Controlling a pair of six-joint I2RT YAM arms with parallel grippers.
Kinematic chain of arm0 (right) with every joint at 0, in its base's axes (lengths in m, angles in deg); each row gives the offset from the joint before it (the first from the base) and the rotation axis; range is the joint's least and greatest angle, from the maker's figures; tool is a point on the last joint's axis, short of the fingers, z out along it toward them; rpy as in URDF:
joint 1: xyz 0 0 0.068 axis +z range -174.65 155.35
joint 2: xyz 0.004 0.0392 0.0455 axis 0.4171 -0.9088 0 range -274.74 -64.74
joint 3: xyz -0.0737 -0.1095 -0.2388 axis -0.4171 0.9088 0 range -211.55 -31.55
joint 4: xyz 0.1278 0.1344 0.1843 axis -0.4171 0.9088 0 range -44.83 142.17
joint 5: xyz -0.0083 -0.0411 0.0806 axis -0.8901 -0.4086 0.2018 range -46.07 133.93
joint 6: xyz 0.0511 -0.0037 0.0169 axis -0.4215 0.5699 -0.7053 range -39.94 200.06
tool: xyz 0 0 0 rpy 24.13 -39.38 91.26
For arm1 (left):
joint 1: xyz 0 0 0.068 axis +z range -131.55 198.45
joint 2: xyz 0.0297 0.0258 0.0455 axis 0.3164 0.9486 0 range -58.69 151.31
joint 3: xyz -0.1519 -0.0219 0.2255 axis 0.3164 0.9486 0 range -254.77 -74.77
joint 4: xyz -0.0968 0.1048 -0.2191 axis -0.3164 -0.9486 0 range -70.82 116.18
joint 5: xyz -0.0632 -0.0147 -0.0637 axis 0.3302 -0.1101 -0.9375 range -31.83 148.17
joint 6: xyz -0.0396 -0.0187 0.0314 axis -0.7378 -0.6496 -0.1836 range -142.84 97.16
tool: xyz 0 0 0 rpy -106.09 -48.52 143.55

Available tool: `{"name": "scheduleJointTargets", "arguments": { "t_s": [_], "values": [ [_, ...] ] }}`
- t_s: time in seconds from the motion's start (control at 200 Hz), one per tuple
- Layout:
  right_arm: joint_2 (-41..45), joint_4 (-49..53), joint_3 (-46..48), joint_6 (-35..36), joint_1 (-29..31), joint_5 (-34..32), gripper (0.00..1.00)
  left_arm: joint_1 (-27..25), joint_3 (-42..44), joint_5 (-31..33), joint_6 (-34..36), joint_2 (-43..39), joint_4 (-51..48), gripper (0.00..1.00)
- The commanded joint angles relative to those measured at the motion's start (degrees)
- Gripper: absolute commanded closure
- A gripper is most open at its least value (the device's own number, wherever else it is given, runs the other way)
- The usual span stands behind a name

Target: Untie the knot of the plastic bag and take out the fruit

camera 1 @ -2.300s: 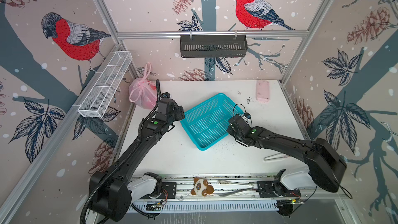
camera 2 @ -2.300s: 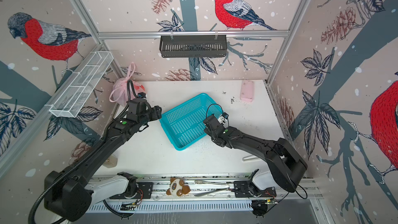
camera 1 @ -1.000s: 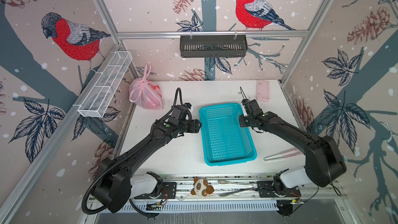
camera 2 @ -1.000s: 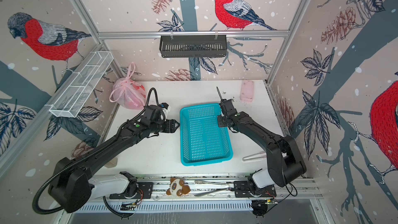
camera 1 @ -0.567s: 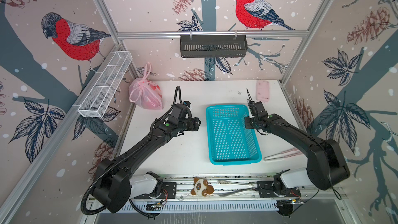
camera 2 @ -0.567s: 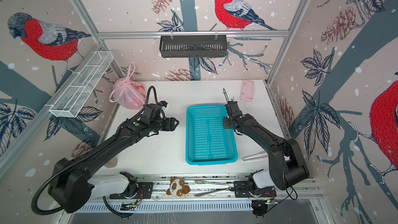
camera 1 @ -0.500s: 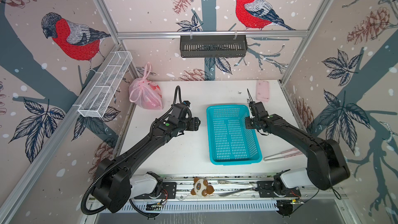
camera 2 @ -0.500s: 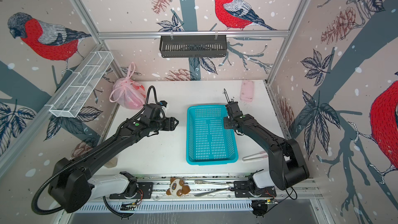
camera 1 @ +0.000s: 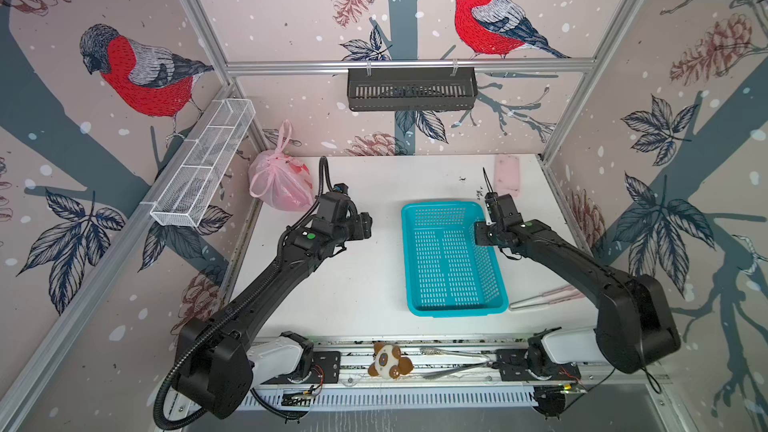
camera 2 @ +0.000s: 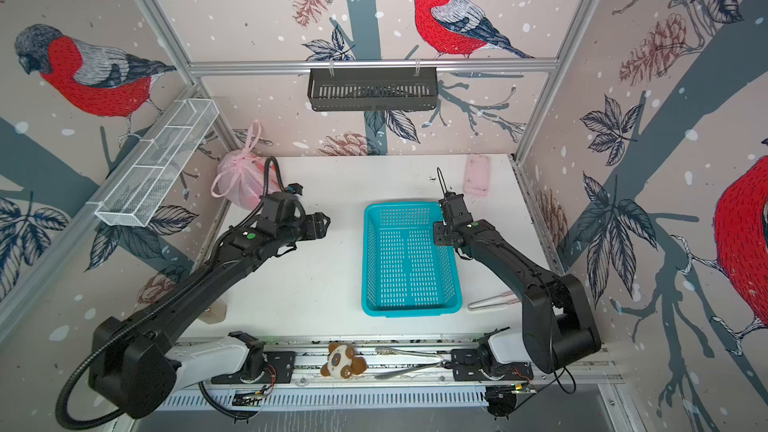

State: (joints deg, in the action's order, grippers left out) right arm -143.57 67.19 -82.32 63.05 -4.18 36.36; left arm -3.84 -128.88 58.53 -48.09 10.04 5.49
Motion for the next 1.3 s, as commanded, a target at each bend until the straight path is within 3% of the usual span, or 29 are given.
{"name": "scheduleJointTargets", "arguments": {
  "t_s": [0.0,0.165,0.365,0.51,0.736,0.941,1.296],
  "values": [
    [2.83,0.73,-1.13,-1.35,0.02,-0.33,0.35,3.02,-2.72,9.73,-1.42,-0.67,-2.23,0.21],
    [6.67,1.69,-2.80,-0.91,0.01,-0.89,0.32,8.23,-9.35,19.84,0.30,2.65,-5.84,0.16],
    [9.57,0.94,-4.03,0.41,-0.05,-1.55,0.27,17.76,-13.18,17.40,1.48,8.60,-4.00,0.04],
    [9.97,-2.07,-3.82,1.36,-0.23,-1.07,0.25,22.34,-18.29,16.90,2.21,16.36,-2.43,0.04],
    [8.13,-3.39,-5.78,2.67,-1.12,-0.78,0.25,23.51,-29.18,25.13,2.56,31.78,-1.18,0.06],
    [7.28,-3.01,-7.01,3.13,-2.14,-0.46,0.25,24.83,-37.74,24.27,3.76,42.00,0.98,0.09],
    [6.58,-4.88,-7.14,3.59,-2.94,-1.00,0.24,27.21,-44.85,26.42,4.91,51.05,1.41,0.12]
  ]
}}
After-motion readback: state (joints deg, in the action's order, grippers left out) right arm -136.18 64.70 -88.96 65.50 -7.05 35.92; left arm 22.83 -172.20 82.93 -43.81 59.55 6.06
